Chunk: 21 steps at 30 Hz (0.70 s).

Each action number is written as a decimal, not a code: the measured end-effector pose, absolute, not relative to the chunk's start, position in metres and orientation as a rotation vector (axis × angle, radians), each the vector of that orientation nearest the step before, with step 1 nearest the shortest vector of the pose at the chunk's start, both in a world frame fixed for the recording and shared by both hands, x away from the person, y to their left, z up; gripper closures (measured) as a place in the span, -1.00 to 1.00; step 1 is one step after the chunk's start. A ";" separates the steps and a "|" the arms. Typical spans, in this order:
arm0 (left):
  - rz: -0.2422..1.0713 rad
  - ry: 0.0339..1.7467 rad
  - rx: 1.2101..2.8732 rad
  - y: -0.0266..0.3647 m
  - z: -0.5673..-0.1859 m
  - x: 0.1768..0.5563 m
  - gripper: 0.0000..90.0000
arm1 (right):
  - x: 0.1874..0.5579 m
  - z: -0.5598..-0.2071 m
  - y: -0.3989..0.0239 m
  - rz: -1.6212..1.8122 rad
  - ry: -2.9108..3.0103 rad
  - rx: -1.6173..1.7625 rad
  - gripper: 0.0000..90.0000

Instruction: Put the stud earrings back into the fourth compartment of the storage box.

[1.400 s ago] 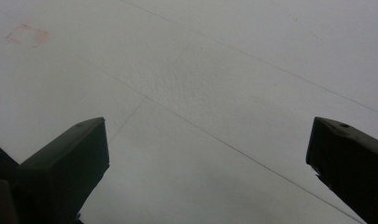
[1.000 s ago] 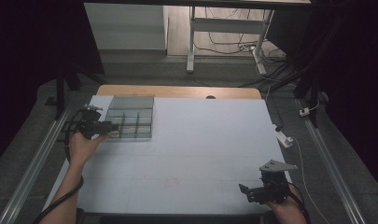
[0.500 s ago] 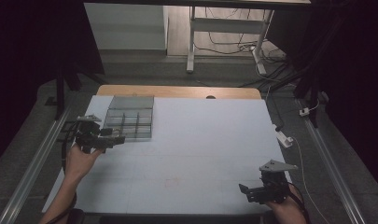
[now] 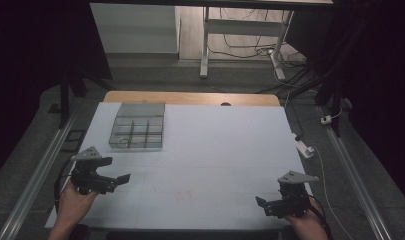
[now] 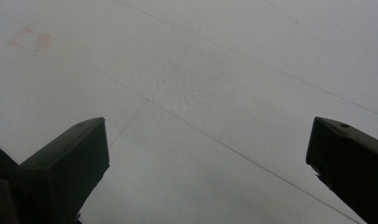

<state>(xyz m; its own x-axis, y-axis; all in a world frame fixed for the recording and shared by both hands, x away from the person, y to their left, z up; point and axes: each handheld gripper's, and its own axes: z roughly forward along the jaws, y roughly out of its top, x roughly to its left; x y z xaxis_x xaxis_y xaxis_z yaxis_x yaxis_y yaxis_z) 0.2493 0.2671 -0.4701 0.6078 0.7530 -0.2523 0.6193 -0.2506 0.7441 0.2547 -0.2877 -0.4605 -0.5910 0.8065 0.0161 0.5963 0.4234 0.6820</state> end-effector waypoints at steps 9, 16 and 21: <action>0.203 1.108 1.983 0.271 -0.478 0.214 -1.00 | 0.255 -0.461 -0.288 0.941 2.364 1.215 -1.00; 0.245 1.152 1.982 0.278 -0.481 0.193 -1.00 | 0.254 -0.460 -0.287 0.934 2.363 1.213 -1.00; 0.240 1.172 2.018 0.278 -0.482 0.192 -1.00 | 0.254 -0.460 -0.286 0.929 2.366 1.212 -1.00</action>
